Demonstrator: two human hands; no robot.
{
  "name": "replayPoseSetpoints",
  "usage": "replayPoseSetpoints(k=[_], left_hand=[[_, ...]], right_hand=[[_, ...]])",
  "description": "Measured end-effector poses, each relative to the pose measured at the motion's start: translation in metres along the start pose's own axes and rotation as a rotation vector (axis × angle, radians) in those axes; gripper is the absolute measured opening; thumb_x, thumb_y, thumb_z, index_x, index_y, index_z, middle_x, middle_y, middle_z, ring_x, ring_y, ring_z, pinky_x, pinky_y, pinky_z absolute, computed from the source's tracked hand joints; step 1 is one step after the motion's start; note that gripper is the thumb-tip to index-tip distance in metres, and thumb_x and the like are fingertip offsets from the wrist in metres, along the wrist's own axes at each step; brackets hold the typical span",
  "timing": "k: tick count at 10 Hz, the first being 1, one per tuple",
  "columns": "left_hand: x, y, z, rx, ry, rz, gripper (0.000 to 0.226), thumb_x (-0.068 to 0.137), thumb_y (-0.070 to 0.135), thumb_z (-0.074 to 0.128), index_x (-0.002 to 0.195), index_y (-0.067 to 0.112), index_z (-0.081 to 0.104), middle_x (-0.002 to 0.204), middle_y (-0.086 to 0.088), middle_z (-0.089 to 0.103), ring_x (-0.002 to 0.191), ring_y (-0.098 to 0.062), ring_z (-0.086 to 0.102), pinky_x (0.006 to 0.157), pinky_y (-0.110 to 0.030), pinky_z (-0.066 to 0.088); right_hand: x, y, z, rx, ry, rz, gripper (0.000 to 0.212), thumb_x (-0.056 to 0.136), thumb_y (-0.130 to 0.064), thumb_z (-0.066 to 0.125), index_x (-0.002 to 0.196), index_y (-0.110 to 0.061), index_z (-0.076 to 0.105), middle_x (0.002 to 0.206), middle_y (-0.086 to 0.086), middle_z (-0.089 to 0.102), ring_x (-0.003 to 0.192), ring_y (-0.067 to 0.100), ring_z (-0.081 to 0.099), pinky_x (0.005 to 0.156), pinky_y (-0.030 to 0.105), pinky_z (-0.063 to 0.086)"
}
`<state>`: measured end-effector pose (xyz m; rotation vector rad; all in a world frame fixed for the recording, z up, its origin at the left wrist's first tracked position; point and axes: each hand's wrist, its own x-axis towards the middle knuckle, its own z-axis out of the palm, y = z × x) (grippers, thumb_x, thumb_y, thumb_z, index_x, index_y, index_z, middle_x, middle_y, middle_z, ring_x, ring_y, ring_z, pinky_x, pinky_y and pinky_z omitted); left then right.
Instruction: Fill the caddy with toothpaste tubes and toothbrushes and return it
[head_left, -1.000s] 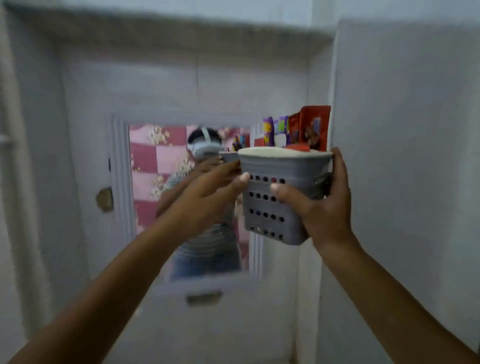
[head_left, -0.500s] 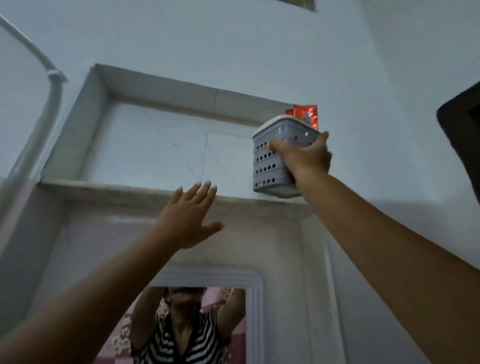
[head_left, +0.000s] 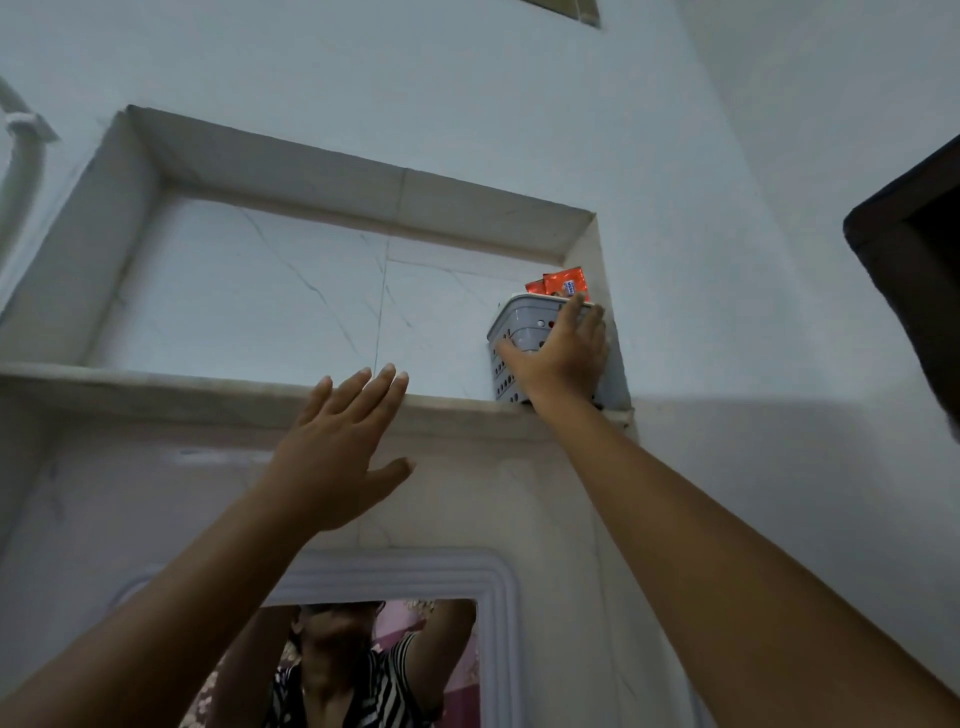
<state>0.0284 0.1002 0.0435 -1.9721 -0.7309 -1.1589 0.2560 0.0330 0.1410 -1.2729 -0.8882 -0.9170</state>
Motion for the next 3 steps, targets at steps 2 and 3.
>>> replayPoseSetpoints(k=[2, 3], left_hand=[[-0.001, 0.005, -0.012, 0.002, -0.114, -0.020, 0.099, 0.069, 0.073, 0.006, 0.153, 0.024, -0.012, 0.162, 0.004, -0.014, 0.151, -0.016, -0.012, 0.123, -0.039, -0.008], [0.002, 0.010, -0.027, 0.039, -0.177, -0.038, 0.086, 0.091, 0.063, 0.031, 0.154, 0.022, -0.010, 0.164, 0.000, -0.012, 0.152, -0.018, -0.010, 0.125, -0.040, -0.002]], right_hand=[[-0.006, 0.015, -0.009, -0.089, -0.141, -0.052, 0.112, 0.099, -0.058, 0.063, 0.168, -0.002, -0.006, 0.178, 0.020, -0.007, 0.166, 0.035, -0.006, 0.132, 0.045, -0.003], [-0.022, 0.014, -0.013, -0.077, -0.209, -0.105, 0.101, 0.106, -0.055, 0.054, 0.168, -0.002, -0.006, 0.178, 0.018, -0.009, 0.166, 0.031, -0.007, 0.132, 0.045, -0.003]])
